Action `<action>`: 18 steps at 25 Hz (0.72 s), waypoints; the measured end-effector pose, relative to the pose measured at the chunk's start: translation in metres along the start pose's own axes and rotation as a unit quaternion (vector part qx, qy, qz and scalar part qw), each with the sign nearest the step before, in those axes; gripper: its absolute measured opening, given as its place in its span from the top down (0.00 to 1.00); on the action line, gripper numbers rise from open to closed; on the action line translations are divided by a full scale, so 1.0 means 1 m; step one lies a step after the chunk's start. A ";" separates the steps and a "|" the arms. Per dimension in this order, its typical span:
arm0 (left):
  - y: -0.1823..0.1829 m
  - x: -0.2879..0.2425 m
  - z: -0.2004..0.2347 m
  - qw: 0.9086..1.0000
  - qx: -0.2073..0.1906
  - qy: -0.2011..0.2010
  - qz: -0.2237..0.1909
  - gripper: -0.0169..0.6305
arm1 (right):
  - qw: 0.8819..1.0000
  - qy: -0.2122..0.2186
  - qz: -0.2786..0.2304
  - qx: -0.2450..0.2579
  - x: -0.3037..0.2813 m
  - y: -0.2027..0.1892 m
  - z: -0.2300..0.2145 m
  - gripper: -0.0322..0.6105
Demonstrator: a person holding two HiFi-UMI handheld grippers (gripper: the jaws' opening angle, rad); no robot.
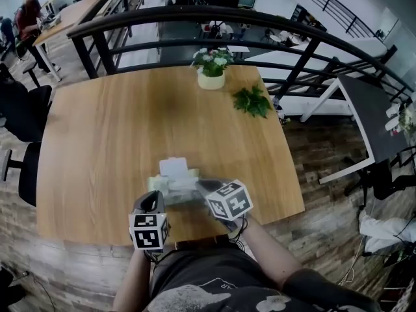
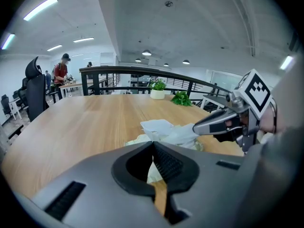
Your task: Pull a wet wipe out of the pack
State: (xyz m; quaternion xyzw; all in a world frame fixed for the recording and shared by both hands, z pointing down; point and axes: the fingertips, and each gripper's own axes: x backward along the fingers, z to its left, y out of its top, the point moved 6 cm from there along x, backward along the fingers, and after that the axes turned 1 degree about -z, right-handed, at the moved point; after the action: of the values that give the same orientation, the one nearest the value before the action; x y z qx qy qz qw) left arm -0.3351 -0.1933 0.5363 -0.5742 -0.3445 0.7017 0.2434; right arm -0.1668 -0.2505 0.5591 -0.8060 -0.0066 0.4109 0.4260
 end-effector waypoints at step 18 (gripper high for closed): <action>0.004 0.006 -0.014 0.999 -0.001 0.048 -0.014 0.95 | 0.996 -0.064 -0.057 -0.013 0.077 0.001 -0.060 0.91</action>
State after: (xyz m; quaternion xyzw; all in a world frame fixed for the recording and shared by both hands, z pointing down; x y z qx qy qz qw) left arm -0.3225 -0.1883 0.5280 -0.6026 -0.3409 0.6696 0.2688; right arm -0.0759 -0.2641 0.5254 -0.7818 -0.0858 0.4367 0.4367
